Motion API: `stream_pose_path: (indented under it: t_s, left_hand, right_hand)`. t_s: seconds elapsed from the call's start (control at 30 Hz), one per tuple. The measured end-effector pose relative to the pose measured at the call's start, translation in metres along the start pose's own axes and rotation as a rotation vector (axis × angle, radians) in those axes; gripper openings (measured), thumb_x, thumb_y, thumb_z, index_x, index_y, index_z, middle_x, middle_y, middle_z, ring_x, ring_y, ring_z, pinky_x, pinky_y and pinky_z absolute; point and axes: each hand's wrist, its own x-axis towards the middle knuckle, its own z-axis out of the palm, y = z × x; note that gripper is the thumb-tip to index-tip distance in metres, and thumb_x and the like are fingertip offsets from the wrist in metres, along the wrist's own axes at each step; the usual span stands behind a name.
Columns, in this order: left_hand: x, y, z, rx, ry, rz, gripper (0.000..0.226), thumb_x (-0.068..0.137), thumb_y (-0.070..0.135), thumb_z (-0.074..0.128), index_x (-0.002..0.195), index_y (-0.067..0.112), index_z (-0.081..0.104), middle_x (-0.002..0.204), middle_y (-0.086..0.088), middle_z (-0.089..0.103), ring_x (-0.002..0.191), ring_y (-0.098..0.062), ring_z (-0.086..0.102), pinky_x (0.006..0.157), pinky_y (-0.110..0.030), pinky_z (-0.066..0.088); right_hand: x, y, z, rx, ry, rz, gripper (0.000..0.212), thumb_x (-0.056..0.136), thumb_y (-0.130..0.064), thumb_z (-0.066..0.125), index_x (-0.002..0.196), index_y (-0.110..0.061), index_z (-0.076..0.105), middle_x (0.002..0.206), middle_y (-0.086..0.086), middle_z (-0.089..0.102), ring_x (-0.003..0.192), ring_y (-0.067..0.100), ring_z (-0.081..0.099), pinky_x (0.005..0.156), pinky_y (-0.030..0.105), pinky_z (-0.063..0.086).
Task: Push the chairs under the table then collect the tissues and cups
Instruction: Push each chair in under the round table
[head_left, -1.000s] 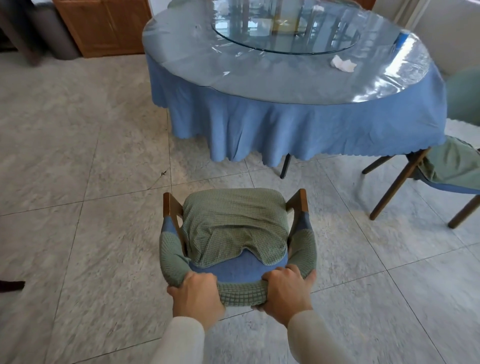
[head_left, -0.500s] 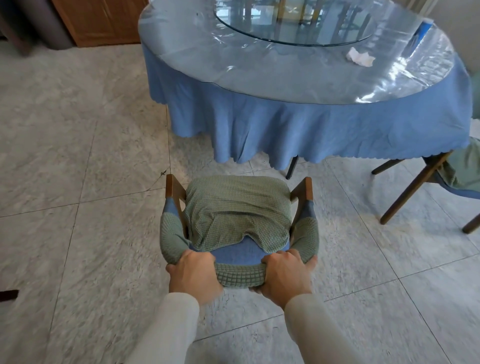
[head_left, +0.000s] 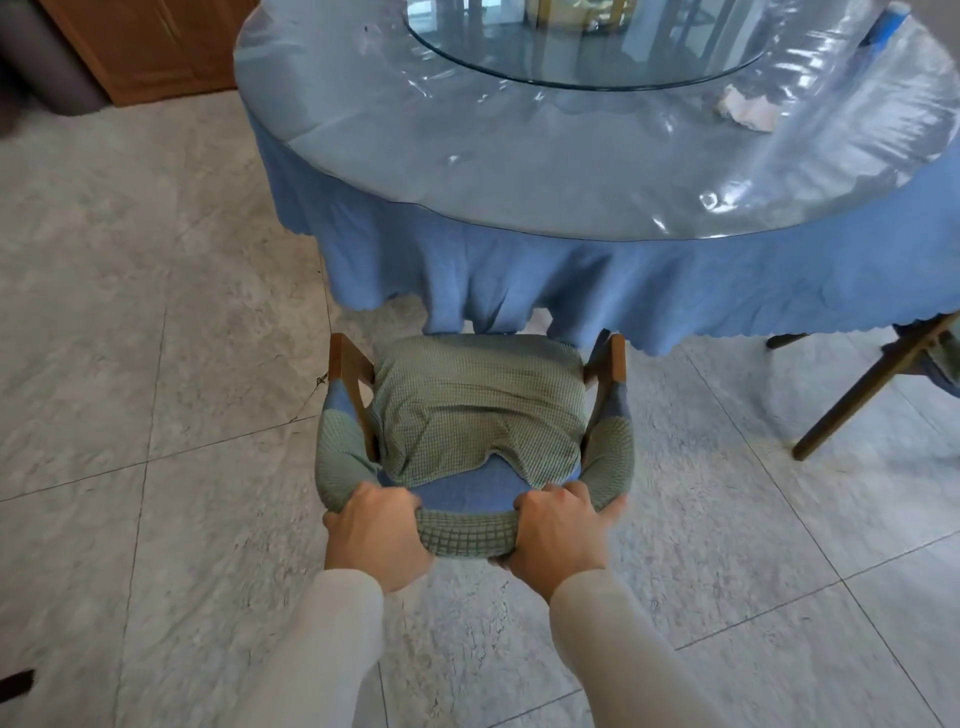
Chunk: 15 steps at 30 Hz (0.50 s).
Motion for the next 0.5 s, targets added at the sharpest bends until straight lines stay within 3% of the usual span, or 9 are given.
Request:
stream_pose_path:
  t_s: [0.2, 0.5]
  left_hand:
    - [0.049, -0.010, -0.022, 0.012, -0.018, 0.000, 0.018, 0.080, 0.039, 0.066, 0.095, 0.030, 0.072, 0.087, 0.004, 0.053, 0.098, -0.024, 0.056, 0.088, -0.041, 0.047]
    - [0.109, -0.021, -0.051, 0.005, -0.049, 0.019, 0.014, 0.080, 0.034, 0.063, 0.090, 0.027, 0.069, 0.082, 0.007, 0.048, 0.102, -0.023, 0.050, 0.081, -0.041, 0.035]
  right_hand:
    - [0.046, -0.019, -0.017, -0.009, 0.019, 0.018, 0.044, 0.074, -0.065, 0.072, 0.101, -0.031, 0.065, 0.100, -0.008, 0.061, 0.121, 0.024, 0.047, 0.105, 0.080, 0.011]
    - [0.100, -0.039, -0.045, 0.004, 0.017, 0.056, 0.040, 0.075, -0.063, 0.072, 0.101, -0.034, 0.064, 0.100, -0.010, 0.060, 0.118, 0.023, 0.050, 0.108, 0.077, 0.011]
